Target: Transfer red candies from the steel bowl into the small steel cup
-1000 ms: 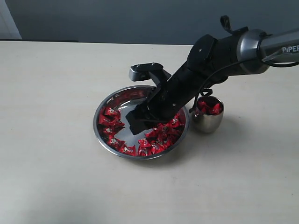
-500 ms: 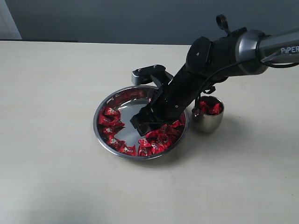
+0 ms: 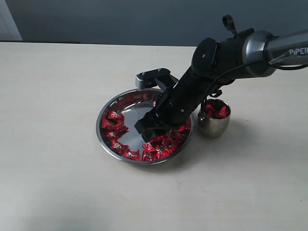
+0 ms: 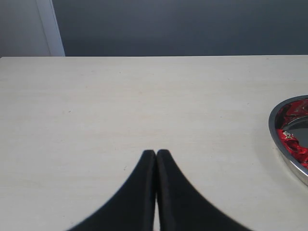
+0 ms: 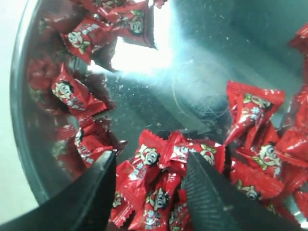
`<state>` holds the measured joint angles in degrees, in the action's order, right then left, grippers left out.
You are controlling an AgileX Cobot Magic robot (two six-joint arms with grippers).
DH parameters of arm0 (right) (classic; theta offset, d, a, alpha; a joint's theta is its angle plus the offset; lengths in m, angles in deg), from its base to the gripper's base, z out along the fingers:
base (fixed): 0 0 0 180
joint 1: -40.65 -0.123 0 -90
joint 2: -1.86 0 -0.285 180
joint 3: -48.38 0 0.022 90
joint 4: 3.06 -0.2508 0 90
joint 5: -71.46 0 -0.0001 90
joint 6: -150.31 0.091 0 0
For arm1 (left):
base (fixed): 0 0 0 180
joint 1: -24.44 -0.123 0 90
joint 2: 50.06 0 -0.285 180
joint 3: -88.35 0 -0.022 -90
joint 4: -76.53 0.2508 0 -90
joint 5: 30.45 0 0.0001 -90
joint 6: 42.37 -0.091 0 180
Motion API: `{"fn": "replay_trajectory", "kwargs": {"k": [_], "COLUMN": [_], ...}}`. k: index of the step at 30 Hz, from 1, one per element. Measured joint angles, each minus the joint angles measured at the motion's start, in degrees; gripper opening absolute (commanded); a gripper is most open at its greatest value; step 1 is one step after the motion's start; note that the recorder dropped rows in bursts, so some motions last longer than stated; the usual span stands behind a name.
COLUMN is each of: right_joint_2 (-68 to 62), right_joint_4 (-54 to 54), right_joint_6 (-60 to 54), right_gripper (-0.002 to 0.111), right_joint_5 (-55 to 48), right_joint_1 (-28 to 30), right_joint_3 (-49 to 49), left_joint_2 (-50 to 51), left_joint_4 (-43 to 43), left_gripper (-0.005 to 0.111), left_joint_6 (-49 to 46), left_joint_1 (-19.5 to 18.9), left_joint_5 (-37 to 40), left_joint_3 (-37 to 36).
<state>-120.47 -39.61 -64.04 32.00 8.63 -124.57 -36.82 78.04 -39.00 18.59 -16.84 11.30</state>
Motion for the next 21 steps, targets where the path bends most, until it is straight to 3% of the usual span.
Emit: {"fn": "replay_trajectory", "kwargs": {"k": [6, 10, 21], "right_joint_2": [0.0, 0.0, 0.0], "right_joint_4": [0.3, 5.0, 15.0], "right_joint_6": [0.1, 1.0, 8.8], "right_gripper": [0.045, 0.045, 0.045], "right_joint_5": [2.0, 9.0, 12.4], "right_joint_1": [-0.1, -0.2, -0.2], "right_joint_3": [0.0, -0.3, -1.3], "left_joint_2": [0.0, 0.0, 0.0], "left_joint_4": [0.0, 0.0, 0.0], "left_gripper": [0.000, 0.000, 0.000], "left_joint_6": [0.0, 0.0, 0.0], "left_joint_1": [0.0, 0.0, 0.0], "left_joint_5": [0.0, 0.0, 0.0], "left_joint_3": [0.0, 0.0, 0.0]}}
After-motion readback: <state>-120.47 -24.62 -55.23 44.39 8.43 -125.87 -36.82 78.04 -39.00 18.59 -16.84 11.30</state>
